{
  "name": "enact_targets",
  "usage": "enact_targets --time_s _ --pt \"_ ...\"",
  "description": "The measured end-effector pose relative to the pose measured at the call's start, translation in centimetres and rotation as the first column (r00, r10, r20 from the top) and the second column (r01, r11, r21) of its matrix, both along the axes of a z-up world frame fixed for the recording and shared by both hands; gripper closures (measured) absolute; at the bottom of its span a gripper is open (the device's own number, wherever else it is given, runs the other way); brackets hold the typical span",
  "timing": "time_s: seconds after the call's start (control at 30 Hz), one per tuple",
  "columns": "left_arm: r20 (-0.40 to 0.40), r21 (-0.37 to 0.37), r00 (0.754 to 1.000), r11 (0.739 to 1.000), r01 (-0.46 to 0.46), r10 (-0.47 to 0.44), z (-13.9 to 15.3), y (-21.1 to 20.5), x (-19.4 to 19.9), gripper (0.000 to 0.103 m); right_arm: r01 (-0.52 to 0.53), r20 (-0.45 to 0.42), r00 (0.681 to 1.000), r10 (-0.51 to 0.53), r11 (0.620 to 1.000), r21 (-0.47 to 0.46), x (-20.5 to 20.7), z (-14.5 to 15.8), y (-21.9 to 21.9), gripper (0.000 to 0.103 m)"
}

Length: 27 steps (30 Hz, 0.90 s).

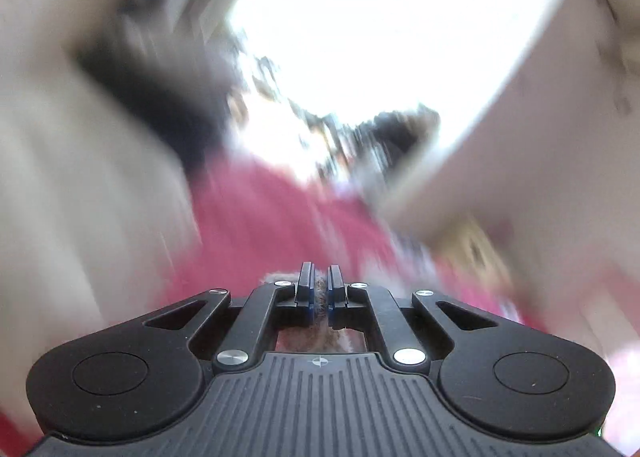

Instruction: Fold clothes

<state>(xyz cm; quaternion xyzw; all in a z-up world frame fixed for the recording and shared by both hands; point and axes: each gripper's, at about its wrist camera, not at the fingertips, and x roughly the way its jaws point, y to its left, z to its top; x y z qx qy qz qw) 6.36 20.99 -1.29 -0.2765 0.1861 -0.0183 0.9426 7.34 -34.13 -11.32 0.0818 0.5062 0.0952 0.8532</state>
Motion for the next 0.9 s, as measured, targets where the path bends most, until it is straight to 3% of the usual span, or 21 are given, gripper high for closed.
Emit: enact_targets --time_s 0.1,0.13,0.2,0.23,0.3,0.4,0.47,0.53,0.6,0.67,0.73,0.8,0.9 --pt "0.137 0.079 0.978 0.982 -0.170 0.159 5.7 3.6 2.1 0.101 -0.013 -0.001 1.000 0.013 0.999 0.034 -0.1 0.4 0.4 0.087" --pt "0.160 0.144 0.967 0.965 -0.220 0.197 6.7 3.9 3.1 0.101 -0.018 0.001 1.000 0.018 0.999 0.045 -0.1 0.5 0.6 0.087" --pt "0.191 0.326 0.951 0.897 -0.297 0.245 7.8 3.8 5.3 0.101 -0.033 -0.001 0.999 0.033 0.996 0.085 -0.1 0.7 1.1 0.087" --pt "0.173 0.381 0.951 0.873 -0.305 0.257 7.6 3.5 6.2 0.100 -0.041 -0.004 0.999 0.041 0.994 0.102 0.0 0.8 1.4 0.087" --pt "0.085 0.441 0.960 0.853 -0.278 0.268 6.0 2.6 7.6 0.096 -0.055 -0.019 0.998 0.057 0.992 0.115 0.0 0.5 2.0 0.086" --pt "0.004 0.449 0.972 0.868 -0.211 0.234 3.7 1.0 7.4 0.081 -0.073 -0.042 0.996 0.079 0.991 0.112 -0.1 0.3 2.7 0.072" --pt "-0.016 0.447 0.979 0.878 -0.173 0.201 2.9 -0.1 6.3 0.078 -0.077 -0.049 0.995 0.082 0.992 0.104 -0.5 0.5 2.7 0.059" --pt "-0.103 0.424 0.989 0.904 -0.050 0.102 0.9 -2.2 5.3 0.075 -0.076 -0.052 0.995 0.081 0.993 0.093 -0.9 0.8 2.7 0.054" --pt "-0.202 0.382 0.979 0.919 0.095 -0.017 -1.5 -4.7 4.2 0.068 -0.072 -0.057 0.995 0.077 0.994 0.086 -1.6 1.0 2.4 0.049" --pt "-0.294 0.326 0.946 0.916 0.235 -0.138 -3.8 -7.1 3.1 0.066 -0.067 -0.065 0.995 0.072 0.994 0.081 -2.5 1.3 2.0 0.049" --pt "-0.377 0.256 0.890 0.894 0.367 -0.257 -6.1 -9.5 2.1 0.065 -0.065 -0.079 0.994 0.071 0.995 0.076 -3.5 1.5 1.6 0.048" --pt "-0.448 0.176 0.813 0.855 0.488 -0.372 -8.5 -12.0 1.0 0.064 -0.067 -0.093 0.993 0.076 0.994 0.089 -4.8 1.4 1.2 0.047" --pt "-0.528 0.039 0.663 0.764 0.644 -0.531 -12.0 -15.6 -0.6 0.064 -0.065 -0.111 0.991 0.075 0.994 0.090 -6.6 0.9 1.0 0.047"
